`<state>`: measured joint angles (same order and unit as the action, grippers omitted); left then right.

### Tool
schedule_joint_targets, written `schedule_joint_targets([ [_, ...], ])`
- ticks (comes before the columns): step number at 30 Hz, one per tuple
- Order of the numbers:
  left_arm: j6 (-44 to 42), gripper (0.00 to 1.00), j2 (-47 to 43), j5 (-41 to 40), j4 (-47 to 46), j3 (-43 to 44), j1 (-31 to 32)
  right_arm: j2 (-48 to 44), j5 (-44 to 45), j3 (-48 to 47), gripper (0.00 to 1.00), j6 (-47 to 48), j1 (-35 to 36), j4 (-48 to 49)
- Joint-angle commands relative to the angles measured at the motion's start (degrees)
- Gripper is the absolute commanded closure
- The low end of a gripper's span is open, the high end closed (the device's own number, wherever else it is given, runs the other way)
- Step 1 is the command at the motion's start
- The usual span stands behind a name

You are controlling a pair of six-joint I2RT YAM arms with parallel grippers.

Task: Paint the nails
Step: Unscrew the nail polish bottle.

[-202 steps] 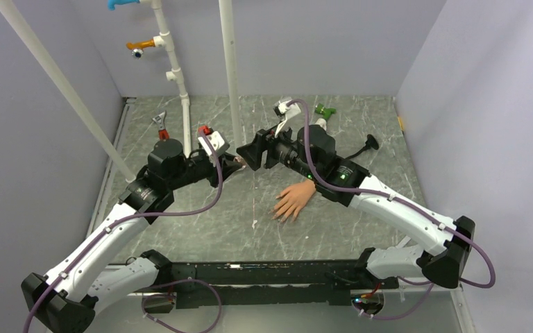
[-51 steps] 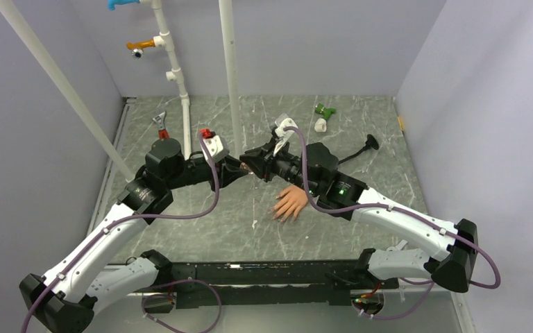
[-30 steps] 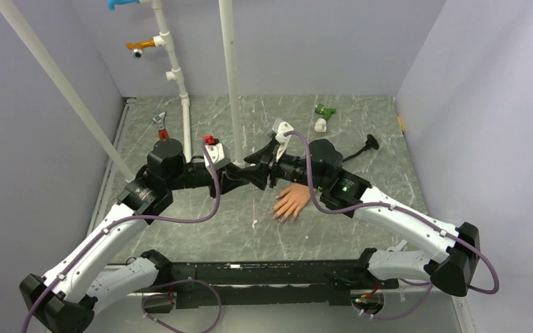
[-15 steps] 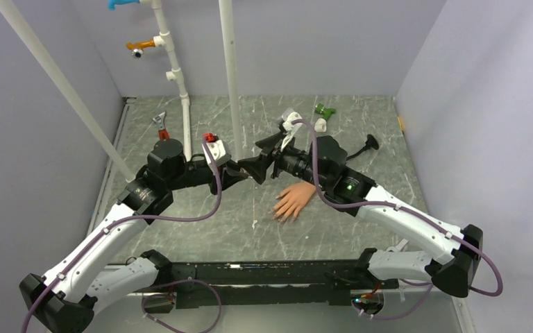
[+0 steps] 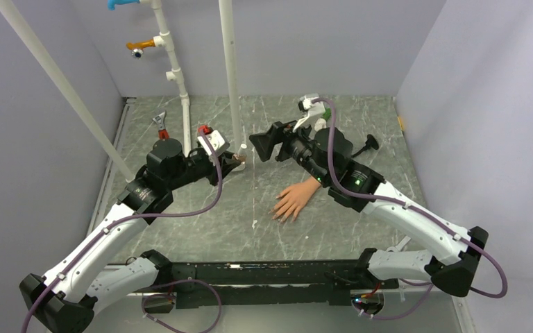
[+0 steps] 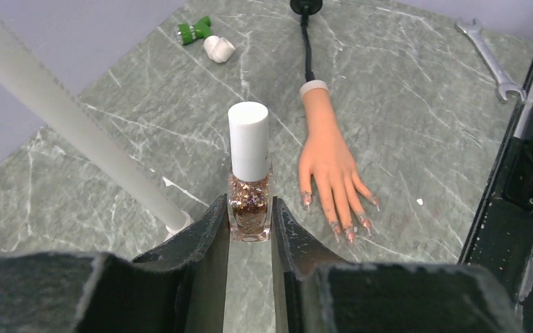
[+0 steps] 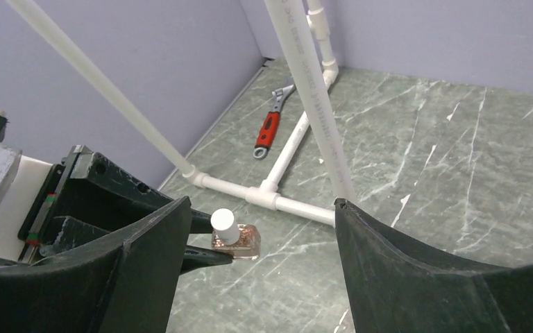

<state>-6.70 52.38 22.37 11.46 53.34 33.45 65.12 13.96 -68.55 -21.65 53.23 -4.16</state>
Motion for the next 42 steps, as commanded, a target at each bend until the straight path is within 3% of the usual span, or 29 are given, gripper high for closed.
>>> schedule_joint_targets([
  [1, -0.61, 1.00, -0.25, -3.40, -1.98, 0.99, 0.09, 2.74, -0.19, -5.19, 0.23, -2.87, 0.19, -3.30],
  [3, -1.26, 1.00, -0.18, -4.10, -1.67, 1.04, 0.07, 4.30, -1.69, -7.43, 0.23, -2.84, 0.04, -5.17],
  [8, -2.47, 1.00, 0.24, -4.78, -0.88, 1.28, 0.31, 6.11, -7.15, -9.62, 0.00, -2.24, -0.63, -7.62],
  [17, -3.06, 1.00, 0.02, -4.86, -1.00, 1.00, 0.77, 8.72, -12.91, -8.22, 0.00, -6.67, -3.19, -4.94],
  [26, -4.00, 1.00, -0.17, -6.65, -0.83, 0.64, 1.53, 9.42, -18.90, -10.43, 0.00, -10.60, -8.08, -8.14],
  [35, -4.14, 1.00, 0.40, -8.63, -0.39, 0.87, 2.07, 15.41, -23.25, -18.03, 0.29, -10.72, -8.68, -17.13],
  [42, -4.46, 1.00, 0.79, -10.53, -0.11, 0.97, 2.76, 17.16, -27.93, -18.00, 0.38, -10.27, -8.62, -16.08],
])
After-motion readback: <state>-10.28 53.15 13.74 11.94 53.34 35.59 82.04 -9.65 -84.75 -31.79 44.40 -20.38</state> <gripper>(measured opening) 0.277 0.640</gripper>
